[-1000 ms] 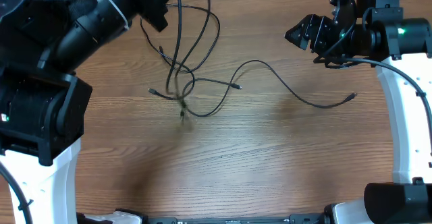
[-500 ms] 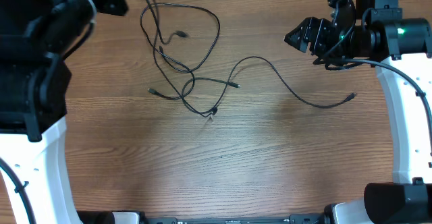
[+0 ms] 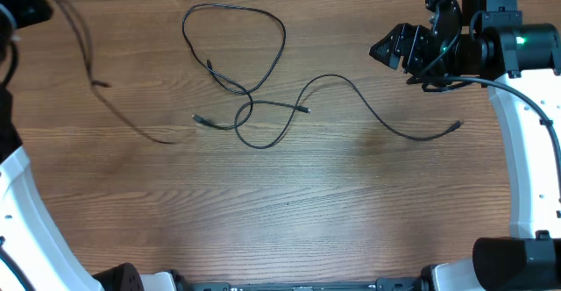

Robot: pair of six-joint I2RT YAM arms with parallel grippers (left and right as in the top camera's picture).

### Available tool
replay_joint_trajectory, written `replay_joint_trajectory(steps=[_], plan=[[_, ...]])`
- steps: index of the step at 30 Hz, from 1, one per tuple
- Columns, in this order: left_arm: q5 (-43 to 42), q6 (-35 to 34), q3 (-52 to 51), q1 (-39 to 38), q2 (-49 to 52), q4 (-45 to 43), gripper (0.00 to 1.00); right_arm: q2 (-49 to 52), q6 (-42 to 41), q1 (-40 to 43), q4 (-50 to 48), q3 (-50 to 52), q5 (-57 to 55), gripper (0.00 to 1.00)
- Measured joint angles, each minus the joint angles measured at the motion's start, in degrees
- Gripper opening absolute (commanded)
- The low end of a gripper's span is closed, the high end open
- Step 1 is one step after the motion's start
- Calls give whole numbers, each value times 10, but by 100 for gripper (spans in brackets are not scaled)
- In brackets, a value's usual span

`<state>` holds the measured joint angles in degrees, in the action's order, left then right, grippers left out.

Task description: Untangle cables

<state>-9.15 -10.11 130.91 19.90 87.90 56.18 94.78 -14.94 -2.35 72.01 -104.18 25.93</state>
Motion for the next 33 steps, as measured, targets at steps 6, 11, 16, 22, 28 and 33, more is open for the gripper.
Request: replay_joint_trajectory(steps=[6,11,16,22,28,33], plan=[[86,6,0,54,7,-22,4,0,0,0,0,0,0,79],[179,10,0,71,52,-60,4,0,0,0,6,0,0,79],[276,-6,0,97,137,-105,4,0,0,0,13,0,0,79],[313,-20,0,146,234,-96,9,0,0,0,14,0,0,79],[323,-67,0,184,298,-26,55,0,0,0,16,0,0,79],[315,-82,0,191,354,10,64,0,0,0,26,0,0,79]])
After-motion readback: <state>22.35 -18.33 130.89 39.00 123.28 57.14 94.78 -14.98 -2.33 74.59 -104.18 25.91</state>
